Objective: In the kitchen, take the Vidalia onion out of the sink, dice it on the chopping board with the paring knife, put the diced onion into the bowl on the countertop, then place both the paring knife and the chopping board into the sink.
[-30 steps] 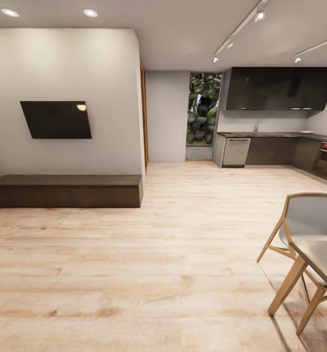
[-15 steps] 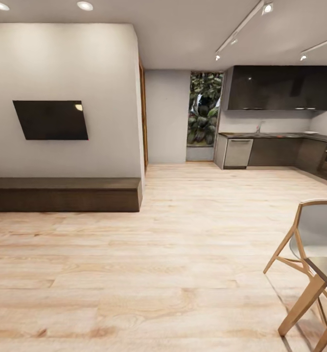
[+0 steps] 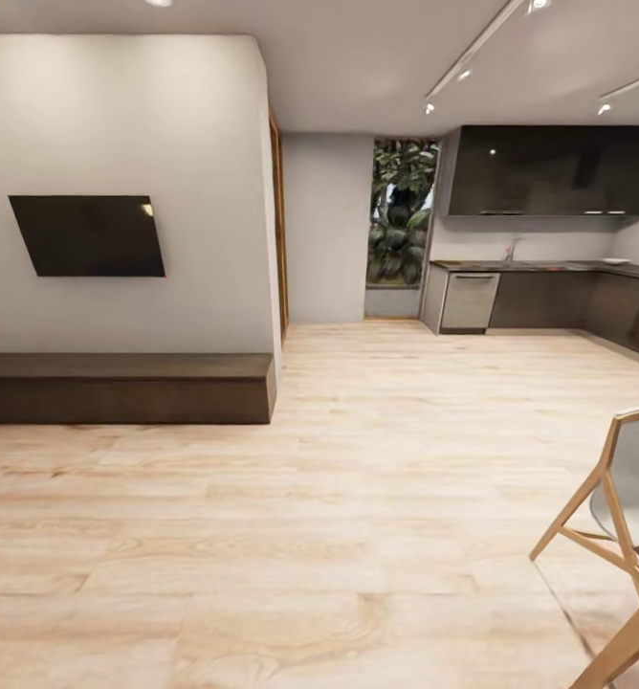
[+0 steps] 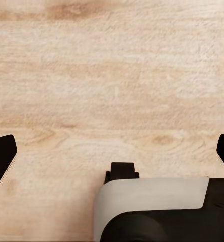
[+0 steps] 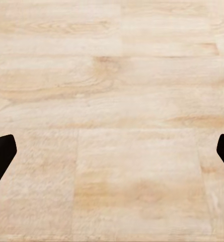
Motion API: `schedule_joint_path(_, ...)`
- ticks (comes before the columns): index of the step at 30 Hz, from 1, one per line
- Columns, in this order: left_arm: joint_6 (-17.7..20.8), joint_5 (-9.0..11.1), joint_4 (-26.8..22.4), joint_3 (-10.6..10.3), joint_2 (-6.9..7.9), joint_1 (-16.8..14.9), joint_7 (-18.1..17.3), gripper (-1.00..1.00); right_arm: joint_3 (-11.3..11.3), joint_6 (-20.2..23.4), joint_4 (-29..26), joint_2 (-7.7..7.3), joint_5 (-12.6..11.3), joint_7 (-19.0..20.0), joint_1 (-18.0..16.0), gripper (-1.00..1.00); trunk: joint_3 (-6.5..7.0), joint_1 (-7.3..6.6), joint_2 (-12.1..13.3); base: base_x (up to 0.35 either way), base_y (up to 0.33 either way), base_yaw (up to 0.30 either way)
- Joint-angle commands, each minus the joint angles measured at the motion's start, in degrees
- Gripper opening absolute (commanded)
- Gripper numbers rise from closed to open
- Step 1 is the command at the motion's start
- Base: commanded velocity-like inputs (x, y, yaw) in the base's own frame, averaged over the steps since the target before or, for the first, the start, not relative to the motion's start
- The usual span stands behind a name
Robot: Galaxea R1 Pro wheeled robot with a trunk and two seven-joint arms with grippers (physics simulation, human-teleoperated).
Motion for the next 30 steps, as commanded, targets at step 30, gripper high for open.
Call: schedule_joint_path(30, -0.1, 0.0, -0.1, 0.1, 0.00, 0.0, 0.0, 1.00, 0.0, -1.5, 0.0, 0.01, 0.1, 0.0, 0.0, 1.00, -0.05, 0.03, 0.0, 0.305, 0.000, 0.000)
